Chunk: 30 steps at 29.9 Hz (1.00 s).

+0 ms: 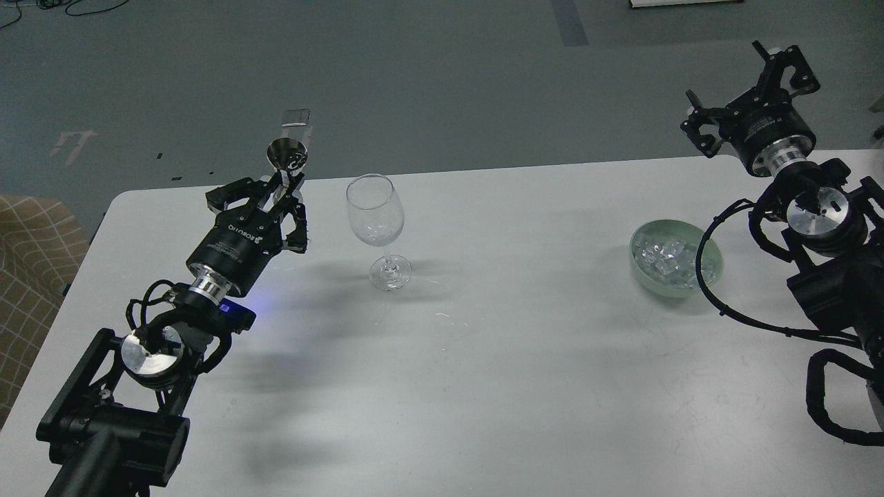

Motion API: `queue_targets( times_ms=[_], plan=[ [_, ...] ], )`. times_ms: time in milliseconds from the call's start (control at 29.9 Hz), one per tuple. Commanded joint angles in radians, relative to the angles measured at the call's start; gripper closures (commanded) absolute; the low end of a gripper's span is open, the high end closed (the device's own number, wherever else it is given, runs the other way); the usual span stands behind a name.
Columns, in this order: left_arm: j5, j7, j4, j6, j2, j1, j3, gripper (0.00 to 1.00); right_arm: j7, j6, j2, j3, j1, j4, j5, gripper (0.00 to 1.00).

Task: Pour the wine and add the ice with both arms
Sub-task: 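Carry the jigger with the left gripper over the wine glass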

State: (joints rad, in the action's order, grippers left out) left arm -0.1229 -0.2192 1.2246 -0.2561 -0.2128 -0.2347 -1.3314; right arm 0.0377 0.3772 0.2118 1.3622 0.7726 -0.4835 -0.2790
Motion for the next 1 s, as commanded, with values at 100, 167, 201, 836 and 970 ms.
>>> queue_targets(
  times_ms=[100, 167, 201, 836, 970],
  plan=[
    [0.002, 0.0, 0.039, 0.055, 0.006, 0.0, 0.053, 1.0, 0.002, 0.005, 0.0, 0.003, -0.013, 0.002, 0.001, 0.0],
    [0.009, 0.0, 0.058, 0.07, 0.01, 0.0, 0.06, 1.0, 0.002, 0.005, 0.0, 0.003, -0.015, 0.0, 0.001, 0.0],
    [0.023, 0.0, 0.074, 0.083, 0.012, 0.0, 0.06, 1.0, 0.002, 0.005, 0.0, 0.003, -0.013, 0.002, 0.001, 0.0],
    [0.158, -0.002, 0.113, 0.144, -0.005, -0.017, 0.083, 1.0, 0.001, 0.049, 0.023, 0.003, -0.026, 0.009, 0.001, 0.0],
    [0.19, -0.002, 0.113, 0.144, -0.005, -0.017, 0.081, 1.0, 0.001, 0.049, 0.023, 0.003, -0.032, 0.009, 0.001, 0.0]
  ],
)
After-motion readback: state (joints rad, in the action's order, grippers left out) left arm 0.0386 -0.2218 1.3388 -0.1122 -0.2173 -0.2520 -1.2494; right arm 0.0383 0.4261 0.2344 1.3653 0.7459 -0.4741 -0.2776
